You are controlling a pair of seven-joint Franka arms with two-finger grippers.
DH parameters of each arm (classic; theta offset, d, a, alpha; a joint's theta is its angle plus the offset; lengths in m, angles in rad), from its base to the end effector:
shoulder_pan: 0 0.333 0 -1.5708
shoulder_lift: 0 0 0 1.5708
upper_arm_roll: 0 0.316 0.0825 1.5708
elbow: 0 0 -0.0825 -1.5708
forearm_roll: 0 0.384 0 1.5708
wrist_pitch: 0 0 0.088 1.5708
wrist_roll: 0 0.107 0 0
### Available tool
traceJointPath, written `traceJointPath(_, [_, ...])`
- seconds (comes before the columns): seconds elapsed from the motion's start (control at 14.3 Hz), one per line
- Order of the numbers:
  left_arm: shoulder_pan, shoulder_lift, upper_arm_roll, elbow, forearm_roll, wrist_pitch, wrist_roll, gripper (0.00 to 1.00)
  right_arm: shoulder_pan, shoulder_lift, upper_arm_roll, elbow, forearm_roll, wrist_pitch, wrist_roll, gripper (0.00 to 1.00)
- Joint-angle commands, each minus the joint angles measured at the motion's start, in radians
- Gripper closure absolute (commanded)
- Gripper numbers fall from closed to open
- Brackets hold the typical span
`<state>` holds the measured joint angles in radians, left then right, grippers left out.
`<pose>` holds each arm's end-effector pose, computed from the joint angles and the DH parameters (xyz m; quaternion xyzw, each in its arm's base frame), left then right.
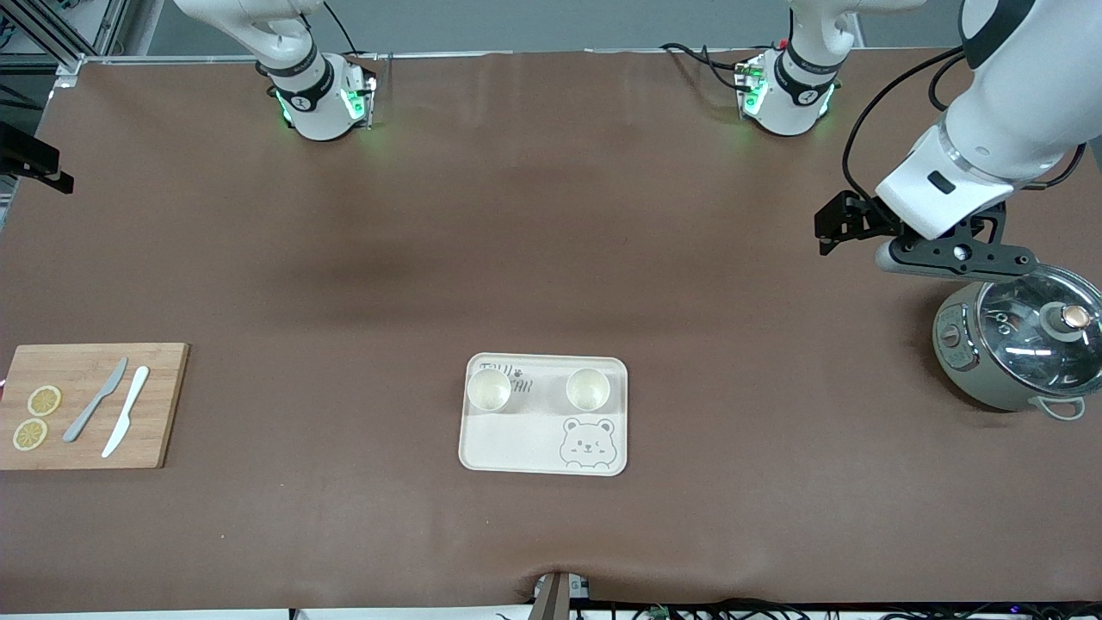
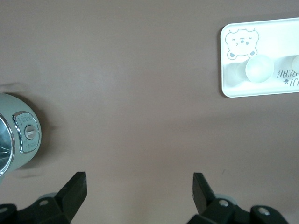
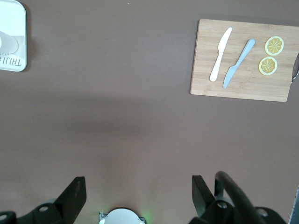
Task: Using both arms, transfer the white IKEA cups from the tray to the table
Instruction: 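Reach the left gripper down to the white cup on the tray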
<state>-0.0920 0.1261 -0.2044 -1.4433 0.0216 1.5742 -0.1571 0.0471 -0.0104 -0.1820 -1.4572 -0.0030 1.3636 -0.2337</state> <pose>0.5704 -0.1633 0.6140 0.9976 -0.0688 0.0032 0.0027 0.5240 -0.0721 0.6652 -0.9979 -0.0491 0.0411 0.0071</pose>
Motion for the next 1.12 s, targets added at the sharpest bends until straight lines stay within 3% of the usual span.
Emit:
traceJointPath(0.0, [0.0, -0.003, -0.004, 0.001, -0.003, -0.011, 0.011, 0.0, -0.013, -0.011, 0.01, -0.003, -0.011, 0.003, 0.005, 0.0])
traceJointPath(0.28, [-0.008, 0.003, -0.007, 0.007, -0.012, -0.006, 0.01, 0.0, -0.013, -0.011, 0.01, -0.003, -0.009, 0.003, 0.005, 0.0])
traceJointPath(0.63, [-0.064, 0.049, -0.027, 0.011, -0.029, 0.081, -0.133, 0.0, -0.013, -0.011, 0.01, -0.003, -0.009, 0.005, 0.005, 0.0])
traceJointPath(0.77, [-0.109, 0.121, -0.026, 0.036, -0.002, 0.086, -0.172, 0.0, -0.012, -0.011, 0.01, -0.003, -0.009, 0.005, 0.005, 0.0])
traceJointPath(1.05, [-0.218, 0.331, -0.009, 0.191, 0.043, 0.104, -0.232, 0.0, -0.013, -0.011, 0.01, -0.003, -0.009, 0.003, 0.005, 0.0])
